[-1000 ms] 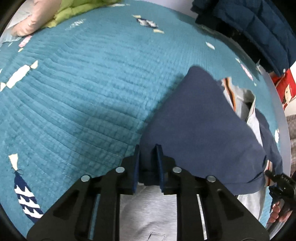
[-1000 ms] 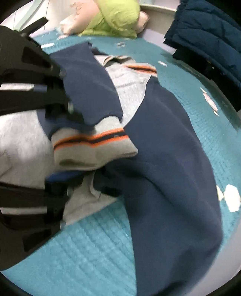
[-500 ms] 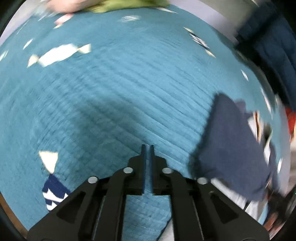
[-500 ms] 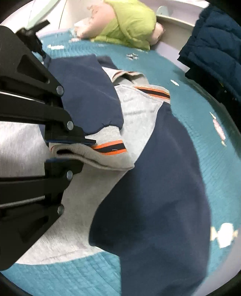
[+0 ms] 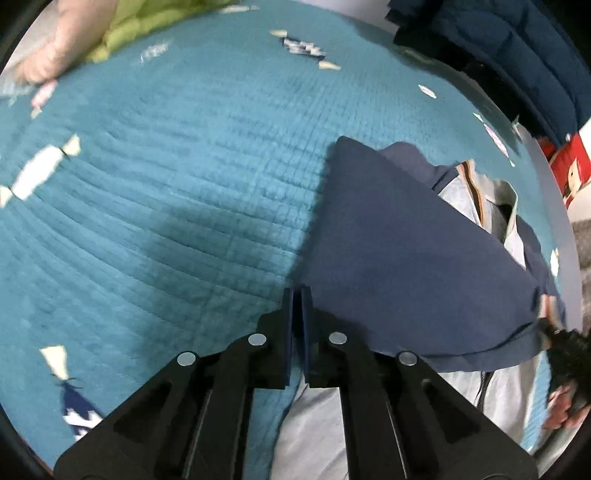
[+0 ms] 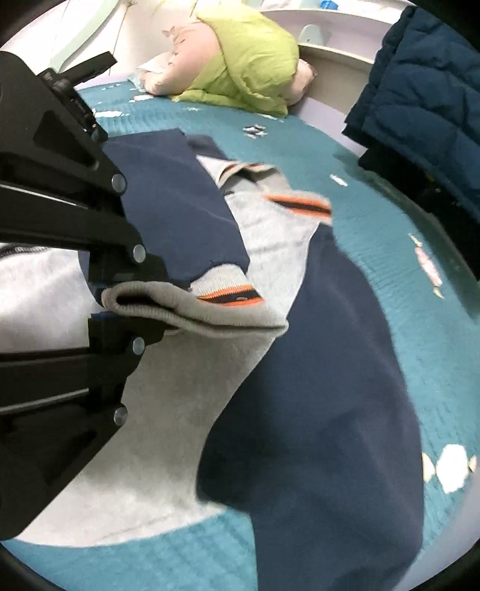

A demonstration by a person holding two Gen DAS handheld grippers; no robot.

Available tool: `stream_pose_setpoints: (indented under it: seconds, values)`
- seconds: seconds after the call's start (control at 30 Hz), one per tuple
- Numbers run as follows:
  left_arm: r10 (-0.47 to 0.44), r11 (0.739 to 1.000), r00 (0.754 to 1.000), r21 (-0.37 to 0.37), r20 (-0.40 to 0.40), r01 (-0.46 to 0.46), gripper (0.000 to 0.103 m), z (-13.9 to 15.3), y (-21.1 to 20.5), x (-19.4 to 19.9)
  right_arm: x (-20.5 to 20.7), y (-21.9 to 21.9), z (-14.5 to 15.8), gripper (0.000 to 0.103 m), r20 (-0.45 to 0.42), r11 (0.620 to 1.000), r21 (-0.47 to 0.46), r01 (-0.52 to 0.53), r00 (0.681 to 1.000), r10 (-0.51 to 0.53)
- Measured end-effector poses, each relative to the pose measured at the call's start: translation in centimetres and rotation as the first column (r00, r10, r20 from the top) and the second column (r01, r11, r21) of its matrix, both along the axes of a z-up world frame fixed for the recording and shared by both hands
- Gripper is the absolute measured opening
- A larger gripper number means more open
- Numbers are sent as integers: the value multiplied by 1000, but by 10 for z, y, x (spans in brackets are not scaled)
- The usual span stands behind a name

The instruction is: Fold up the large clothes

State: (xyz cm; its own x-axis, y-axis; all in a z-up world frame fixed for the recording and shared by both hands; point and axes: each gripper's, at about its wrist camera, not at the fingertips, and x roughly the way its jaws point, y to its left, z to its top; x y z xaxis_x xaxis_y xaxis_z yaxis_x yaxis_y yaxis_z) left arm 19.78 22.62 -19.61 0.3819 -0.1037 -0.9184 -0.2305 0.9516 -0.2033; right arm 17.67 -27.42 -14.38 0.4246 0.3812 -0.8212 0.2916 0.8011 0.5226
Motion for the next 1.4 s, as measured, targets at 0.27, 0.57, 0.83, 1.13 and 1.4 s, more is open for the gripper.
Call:
stream_pose_setpoints:
  seconds: [0.27, 0.57, 0.83, 1.13, 1.4]
  values:
    - [-71, 985, 997, 153, -31, 75, 7, -11, 6, 0, 2, -13, -28, 22, -77, 1000, -23, -9, 997, 8]
    - [-11, 995, 999, -100, 44, 16, 78, 6, 16, 109, 27, -8, -24, 38, -84, 998, -44, -44, 996, 41]
    - [-145, 986, 982, -100, -124, 133, 10, -28, -14, 168, 33, -5, -35, 38, -116, 998, -12, -55, 992, 54]
    - [-99, 988, 993, -115, 67, 106, 8, 35, 4, 148, 29, -1, -24, 14, -62, 998, -40, -39, 997, 36]
    - [-74, 997, 997, -11, -11, 74, 8, -4, 11, 153, 24, 1, -24, 13, -87, 999, -41, -19, 996, 15]
